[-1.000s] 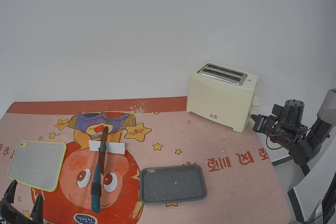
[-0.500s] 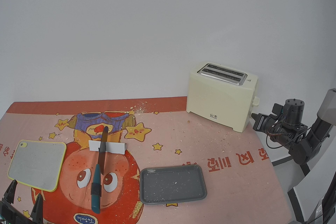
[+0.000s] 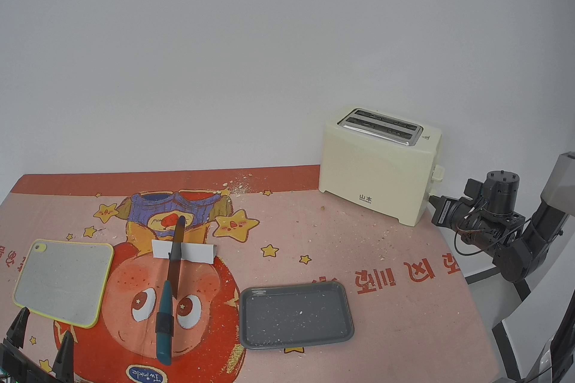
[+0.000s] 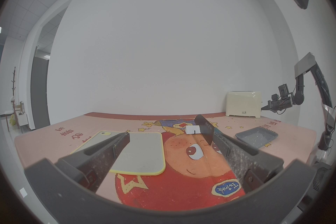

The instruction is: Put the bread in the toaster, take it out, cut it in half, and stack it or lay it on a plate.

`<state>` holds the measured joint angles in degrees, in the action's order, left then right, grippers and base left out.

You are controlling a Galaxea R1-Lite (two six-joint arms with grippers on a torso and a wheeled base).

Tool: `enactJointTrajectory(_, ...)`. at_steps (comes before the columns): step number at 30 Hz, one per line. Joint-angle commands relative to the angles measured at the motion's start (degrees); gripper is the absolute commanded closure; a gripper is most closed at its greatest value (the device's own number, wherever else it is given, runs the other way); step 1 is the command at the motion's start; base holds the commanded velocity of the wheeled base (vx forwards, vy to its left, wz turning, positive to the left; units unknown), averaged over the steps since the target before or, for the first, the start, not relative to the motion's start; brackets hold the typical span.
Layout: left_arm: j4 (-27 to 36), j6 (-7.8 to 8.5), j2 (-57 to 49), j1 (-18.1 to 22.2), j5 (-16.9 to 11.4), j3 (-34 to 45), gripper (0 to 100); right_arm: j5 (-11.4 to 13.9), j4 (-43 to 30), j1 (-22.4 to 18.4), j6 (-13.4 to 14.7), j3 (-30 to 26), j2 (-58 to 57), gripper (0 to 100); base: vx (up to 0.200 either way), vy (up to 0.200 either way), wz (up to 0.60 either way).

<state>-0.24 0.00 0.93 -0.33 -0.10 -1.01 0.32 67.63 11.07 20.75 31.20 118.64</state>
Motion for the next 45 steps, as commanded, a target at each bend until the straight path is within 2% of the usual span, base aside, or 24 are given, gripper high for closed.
enactJointTrajectory(1, -0.02, 0.00, -0.22, -0.02, 0.01, 1.01, 0, -0.05, -0.05, 0.01, -0.01, -0.08, 0.72, 100, 0.000, 0.000, 0.00)
enactJointTrajectory(25, -0.02, 0.00, -0.31, -0.02, 0.01, 1.01, 0, 0.03, -0.05, -0.70, -0.09, 0.01, 1.51, 100, 0.000, 0.000, 0.00)
enactJointTrajectory(36, -0.02, 0.00, -0.22, -0.02, 0.01, 1.01, 0, 0.12, -0.40, 1.06, -0.27, -2.63, -0.51, 100, 0.000, 0.000, 0.00)
enactJointTrajectory(42, -0.02, 0.00, -0.22, -0.02, 0.01, 1.01, 0, 0.91, -0.57, 1.85, -0.36, -4.30, -4.29, 100, 0.000, 0.000, 0.00)
enactJointTrajectory(45, -0.02, 0.00, -0.22, -0.02, 0.01, 1.01, 0, 1.62, -0.75, 3.17, -0.36, -6.50, -11.50, 100, 0.000, 0.000, 0.00)
